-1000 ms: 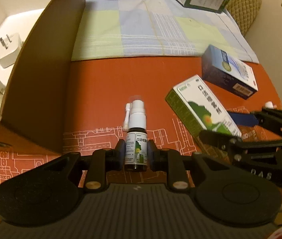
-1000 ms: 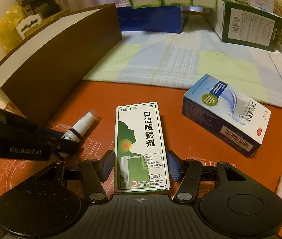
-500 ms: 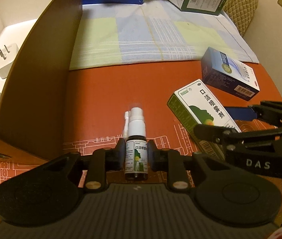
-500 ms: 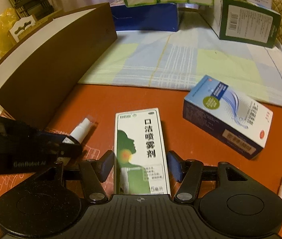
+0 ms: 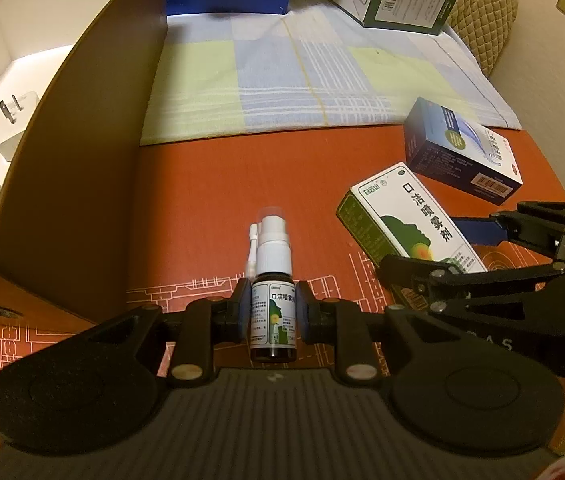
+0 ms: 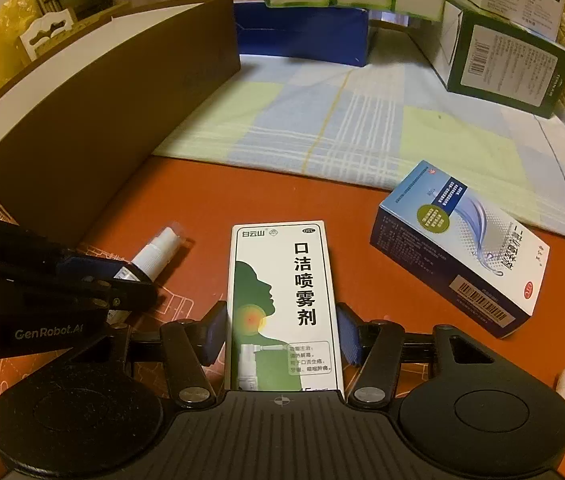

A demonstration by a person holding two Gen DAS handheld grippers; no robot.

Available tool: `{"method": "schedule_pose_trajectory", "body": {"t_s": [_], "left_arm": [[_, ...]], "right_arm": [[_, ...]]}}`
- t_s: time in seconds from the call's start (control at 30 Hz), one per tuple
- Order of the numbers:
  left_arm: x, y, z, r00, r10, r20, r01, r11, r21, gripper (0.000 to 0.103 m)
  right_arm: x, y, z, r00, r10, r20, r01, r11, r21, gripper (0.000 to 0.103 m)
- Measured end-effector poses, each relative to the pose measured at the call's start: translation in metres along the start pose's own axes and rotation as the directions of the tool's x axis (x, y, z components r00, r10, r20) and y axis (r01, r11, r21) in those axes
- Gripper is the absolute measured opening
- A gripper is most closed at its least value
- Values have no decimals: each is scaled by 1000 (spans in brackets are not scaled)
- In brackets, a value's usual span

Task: Organize rigid objects
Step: 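Lift the spray bottle with the left gripper while the right gripper holds the green box, then carry the spray bottle with the left gripper while the right gripper carries the green box to the cardboard box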

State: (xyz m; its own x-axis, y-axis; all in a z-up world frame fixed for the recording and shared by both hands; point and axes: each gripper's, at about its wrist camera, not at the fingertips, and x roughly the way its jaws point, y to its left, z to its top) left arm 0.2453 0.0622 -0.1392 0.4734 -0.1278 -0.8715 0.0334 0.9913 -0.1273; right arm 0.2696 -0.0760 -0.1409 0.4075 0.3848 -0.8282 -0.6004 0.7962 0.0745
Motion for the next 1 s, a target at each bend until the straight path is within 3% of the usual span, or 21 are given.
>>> {"method": "schedule_pose_trajectory", "body": {"t_s": [0.63, 1.0], "left_arm": [[-24, -6, -14, 999, -40, 18, 41, 999, -10, 19], [-26, 5, -37, 999, -48, -26, 46, 997, -63, 24]], "right_arm": [[-32, 2, -17, 999, 34, 20, -35, 997, 64, 52], [-42, 7, -29, 999, 39, 15, -40, 996, 76, 52]]}}
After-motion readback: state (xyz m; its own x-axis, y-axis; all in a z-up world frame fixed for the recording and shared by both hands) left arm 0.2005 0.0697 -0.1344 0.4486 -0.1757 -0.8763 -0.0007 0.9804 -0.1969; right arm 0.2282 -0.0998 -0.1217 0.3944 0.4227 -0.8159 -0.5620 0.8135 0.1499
